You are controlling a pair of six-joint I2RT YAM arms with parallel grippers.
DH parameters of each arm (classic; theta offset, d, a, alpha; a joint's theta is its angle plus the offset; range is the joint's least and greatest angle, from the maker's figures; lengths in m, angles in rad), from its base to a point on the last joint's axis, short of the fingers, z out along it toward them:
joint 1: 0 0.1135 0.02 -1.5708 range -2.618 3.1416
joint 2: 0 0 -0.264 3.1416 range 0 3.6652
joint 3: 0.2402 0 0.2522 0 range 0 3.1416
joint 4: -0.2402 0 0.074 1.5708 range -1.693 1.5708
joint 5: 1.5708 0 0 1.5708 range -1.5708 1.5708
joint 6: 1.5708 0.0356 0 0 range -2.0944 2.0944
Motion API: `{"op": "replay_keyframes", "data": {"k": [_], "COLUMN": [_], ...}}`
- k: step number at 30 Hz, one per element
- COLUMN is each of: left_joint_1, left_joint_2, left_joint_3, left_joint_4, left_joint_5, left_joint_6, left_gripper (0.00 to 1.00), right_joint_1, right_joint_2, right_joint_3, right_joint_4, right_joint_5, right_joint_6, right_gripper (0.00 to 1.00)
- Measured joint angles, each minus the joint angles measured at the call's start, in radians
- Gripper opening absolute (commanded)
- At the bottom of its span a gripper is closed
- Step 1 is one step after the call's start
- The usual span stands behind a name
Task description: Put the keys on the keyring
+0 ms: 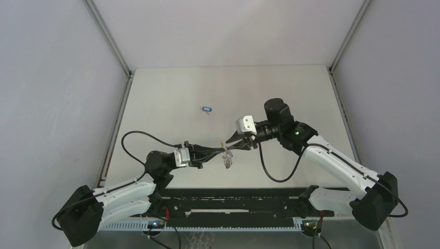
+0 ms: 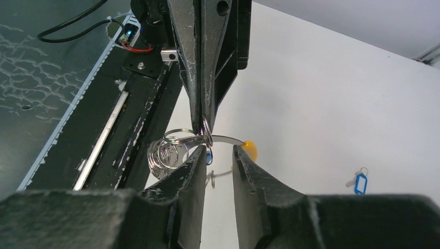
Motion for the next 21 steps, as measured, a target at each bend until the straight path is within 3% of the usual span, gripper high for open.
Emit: {"op": "replay_keyframes", "data": {"k": [4, 9, 12, 18, 21], "left_joint_1": [0.000, 0.000, 0.001, 0.001, 0.001], "left_joint_2": [0.001, 0.010, 0.011, -0.005, -0.035], "left_joint_3": [0.000, 0.000, 0.000, 0.003, 0.004], "left_joint_4": [0.000, 0.001, -0.002, -0.090, -0.201], "left_joint_5": [0.001, 0.000, 0.000, -0.020, -0.042], "left_joint_6": [0.000, 0.000, 0.000, 0.023, 0.053], "left_gripper": [0.00, 0.00, 0.01, 0.29, 0.36], "right_joint_1": [0.001, 0.006, 0.006, 0.026, 0.052], "right_joint_2": [0.016, 0.024, 0.024, 0.024, 0.024], "right_joint_3": [0.011, 0.019, 0.025, 0.074, 0.120], "right_joint_4": [-0.014, -0.040, -0.067, -0.178, -0.255], "right_joint_5": [-0.018, -0.032, -0.035, 0.061, 0.174], "right_joint_6": [-0.014, -0.031, -0.045, -0.077, -0.088], "right_gripper": [0.17, 0.01, 0.00, 0.00, 0.00]}}
